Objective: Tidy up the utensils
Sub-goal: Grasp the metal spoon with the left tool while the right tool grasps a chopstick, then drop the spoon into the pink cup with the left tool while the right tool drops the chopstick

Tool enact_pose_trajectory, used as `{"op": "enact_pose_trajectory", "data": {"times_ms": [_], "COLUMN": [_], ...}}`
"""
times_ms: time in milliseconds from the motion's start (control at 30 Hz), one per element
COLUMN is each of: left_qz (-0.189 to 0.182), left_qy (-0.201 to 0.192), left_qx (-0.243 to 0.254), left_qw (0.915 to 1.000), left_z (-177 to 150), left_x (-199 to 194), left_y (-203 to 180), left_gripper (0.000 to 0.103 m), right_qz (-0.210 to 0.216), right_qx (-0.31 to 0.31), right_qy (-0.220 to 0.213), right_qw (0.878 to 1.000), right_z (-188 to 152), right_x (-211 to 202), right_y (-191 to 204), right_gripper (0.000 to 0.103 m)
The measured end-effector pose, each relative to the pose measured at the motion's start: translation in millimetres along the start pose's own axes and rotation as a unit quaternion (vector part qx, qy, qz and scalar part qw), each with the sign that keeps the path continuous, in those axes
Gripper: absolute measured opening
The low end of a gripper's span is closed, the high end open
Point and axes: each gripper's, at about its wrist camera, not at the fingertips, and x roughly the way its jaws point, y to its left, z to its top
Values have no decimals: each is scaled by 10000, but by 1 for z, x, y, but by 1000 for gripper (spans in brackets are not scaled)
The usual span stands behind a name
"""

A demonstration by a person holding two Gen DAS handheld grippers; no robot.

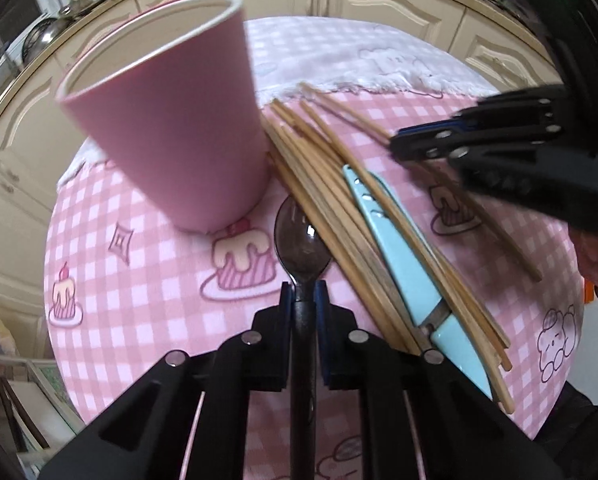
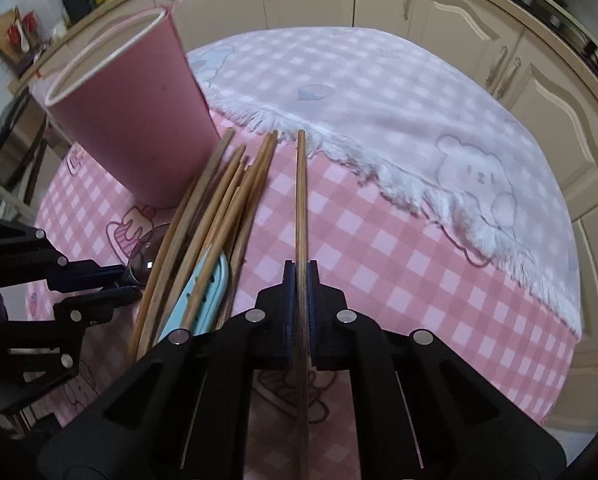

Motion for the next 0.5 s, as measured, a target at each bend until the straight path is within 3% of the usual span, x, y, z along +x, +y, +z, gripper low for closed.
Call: {"op": "enact_pose_trajectory", "data": {"times_ms": [267,367,500], "left_qz": [-15,-98,-188], "left_qy": [-507,-883,-1668], "left_qx": [-224,-232,-481], "left_qw": [9985,9958,9846], "left_z": [-24,-31,-30], "left_x": [-33,-50,-77], "left_y": [1,-4,-1], "left_gripper": [11,11,11], "right_qz": [514,675,805], "right_qx": [740,924,1005], "right_qy": [-692,-1035,-1525], "right_qw": [9935,9880,9799], "right_z": [-11,-14,-8], "right_x": [-34,-51,-75], "right_y": [-27,-28,-26], "right_gripper": [6,6,6]}}
